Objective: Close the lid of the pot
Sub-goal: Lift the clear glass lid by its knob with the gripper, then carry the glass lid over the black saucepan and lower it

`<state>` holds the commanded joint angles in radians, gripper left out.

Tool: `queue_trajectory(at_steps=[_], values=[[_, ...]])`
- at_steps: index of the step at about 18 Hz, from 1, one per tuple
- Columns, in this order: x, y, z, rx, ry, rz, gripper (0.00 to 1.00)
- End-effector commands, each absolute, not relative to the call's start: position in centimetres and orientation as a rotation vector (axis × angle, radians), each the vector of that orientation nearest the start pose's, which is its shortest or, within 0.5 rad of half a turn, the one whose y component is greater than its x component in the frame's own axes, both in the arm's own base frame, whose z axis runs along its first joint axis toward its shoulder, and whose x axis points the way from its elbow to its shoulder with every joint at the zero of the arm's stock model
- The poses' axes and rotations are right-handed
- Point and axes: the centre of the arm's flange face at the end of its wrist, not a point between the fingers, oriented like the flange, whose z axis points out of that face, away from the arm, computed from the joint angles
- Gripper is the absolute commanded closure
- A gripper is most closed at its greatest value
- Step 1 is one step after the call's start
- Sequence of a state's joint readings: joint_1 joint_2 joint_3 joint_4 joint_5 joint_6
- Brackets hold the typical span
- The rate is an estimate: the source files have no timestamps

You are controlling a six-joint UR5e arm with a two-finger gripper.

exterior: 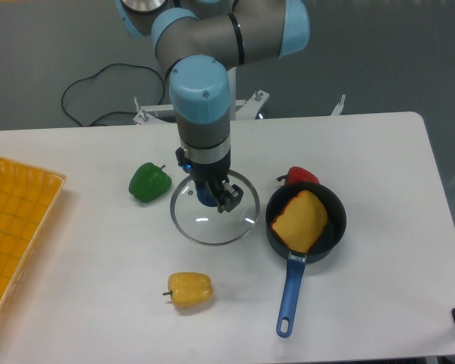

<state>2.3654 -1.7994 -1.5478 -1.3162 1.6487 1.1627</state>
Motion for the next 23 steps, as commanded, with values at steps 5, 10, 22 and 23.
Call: queue_trajectory(at_steps=[5, 10, 22, 23], values=[[-36.3, 47.7, 39.8, -3.159, 0.640, 0.185, 0.75], [-39.0, 47.1, 37.9, -3.152, 0.671, 0.179, 0.75], [-45.5, 44.2, 32.9, -3.152, 0.648, 0.075, 0.75], [-45.8, 44.0, 32.6, -3.149, 0.681, 0.067, 0.75]])
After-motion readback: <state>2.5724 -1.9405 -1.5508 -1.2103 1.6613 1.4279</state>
